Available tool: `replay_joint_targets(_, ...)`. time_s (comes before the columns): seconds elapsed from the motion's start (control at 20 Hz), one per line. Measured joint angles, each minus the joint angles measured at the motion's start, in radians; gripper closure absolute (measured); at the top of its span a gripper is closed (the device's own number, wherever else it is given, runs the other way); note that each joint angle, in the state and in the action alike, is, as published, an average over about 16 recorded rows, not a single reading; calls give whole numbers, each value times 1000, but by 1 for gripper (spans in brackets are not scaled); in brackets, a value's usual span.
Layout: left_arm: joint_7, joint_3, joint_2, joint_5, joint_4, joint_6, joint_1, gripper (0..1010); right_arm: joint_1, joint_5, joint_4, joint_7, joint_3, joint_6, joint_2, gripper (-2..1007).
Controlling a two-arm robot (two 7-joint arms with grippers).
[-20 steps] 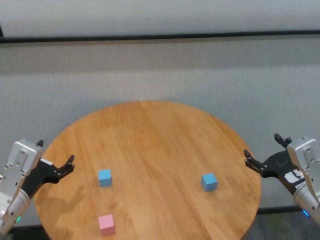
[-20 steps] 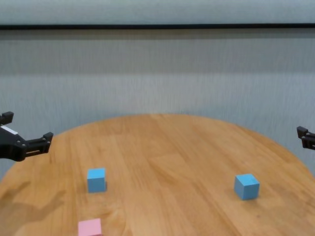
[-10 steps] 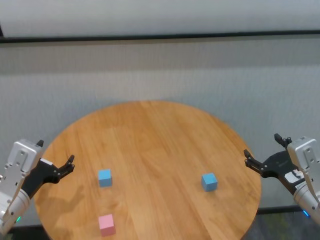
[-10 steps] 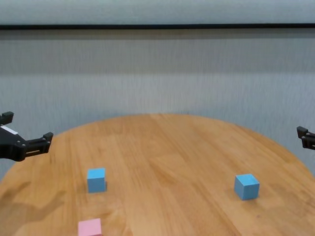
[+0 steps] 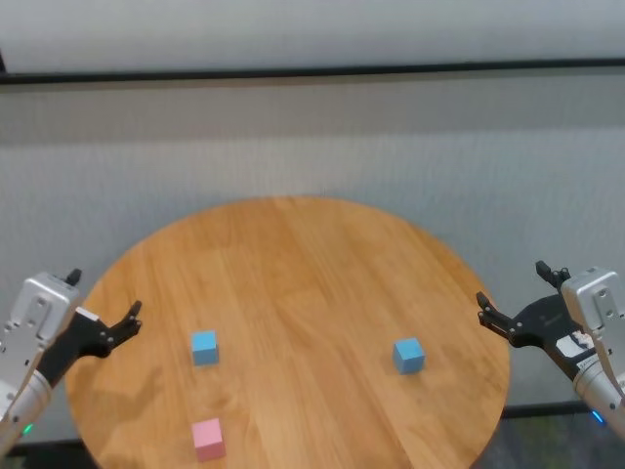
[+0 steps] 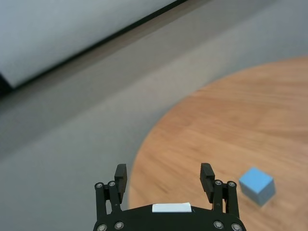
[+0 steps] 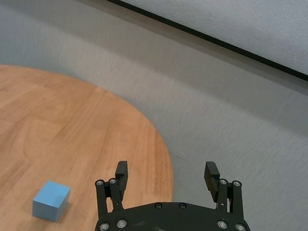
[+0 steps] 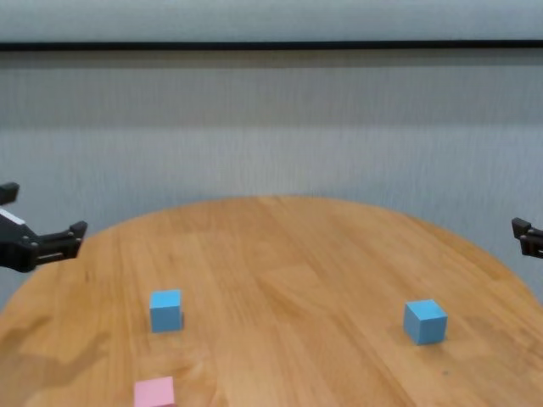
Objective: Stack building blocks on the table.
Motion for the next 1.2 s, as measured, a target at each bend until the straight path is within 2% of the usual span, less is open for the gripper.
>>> replay_joint_targets(0.3, -70, -21, 64, -9, -77, -3, 41, 10, 0, 0, 0, 0, 0, 0, 0, 5)
replay_joint_targets(0.45, -122, -30, 98, -19, -114, -8, 60, 10, 0, 0, 0, 0, 0, 0, 0, 4)
replay_joint_targets(0.65, -201, -33, 127, -47, -143, -21, 74, 10, 0, 0, 0, 0, 0, 0, 0, 4)
replay_joint_targets(0.9, -306, -17, 137, -70, -151, -44, 70, 10, 0, 0, 0, 0, 0, 0, 0, 4)
replay_joint_targets(1.2, -430, 15, 120, -103, -135, -67, 47, 10, 0, 0, 0, 0, 0, 0, 0, 4)
